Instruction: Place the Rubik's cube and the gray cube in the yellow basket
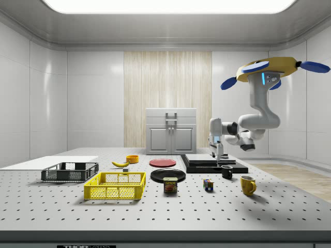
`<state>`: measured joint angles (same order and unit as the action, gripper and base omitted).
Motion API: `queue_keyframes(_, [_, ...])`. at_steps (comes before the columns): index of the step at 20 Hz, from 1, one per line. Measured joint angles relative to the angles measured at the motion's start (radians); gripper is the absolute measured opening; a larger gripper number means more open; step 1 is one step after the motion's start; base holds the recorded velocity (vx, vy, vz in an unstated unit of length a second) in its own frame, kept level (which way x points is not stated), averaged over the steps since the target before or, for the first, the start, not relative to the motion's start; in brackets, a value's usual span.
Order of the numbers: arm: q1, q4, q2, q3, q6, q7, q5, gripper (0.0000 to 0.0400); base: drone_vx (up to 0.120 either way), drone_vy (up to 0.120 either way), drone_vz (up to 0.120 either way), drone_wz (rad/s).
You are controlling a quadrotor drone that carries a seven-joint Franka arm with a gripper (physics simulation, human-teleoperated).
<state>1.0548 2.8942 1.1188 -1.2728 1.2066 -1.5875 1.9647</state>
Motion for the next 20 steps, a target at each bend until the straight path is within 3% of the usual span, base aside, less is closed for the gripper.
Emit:
queue_keyframes(4, [0.009,-0.001,0.021,-0.008,0.017,-0.008,-0.011,0.04,0.11,0.0,-0.12,0.0])
queue_keyframes(15, [0.029,-0.005,0.075,-0.025,0.066,-0.027,-0.039,0.04,0.0,-0.011,-0.12,0.0])
queue_keyframes(20, [0.036,-0.007,0.098,-0.032,0.087,-0.034,-0.051,0.04,0.08,0.0,-0.12,0.0])
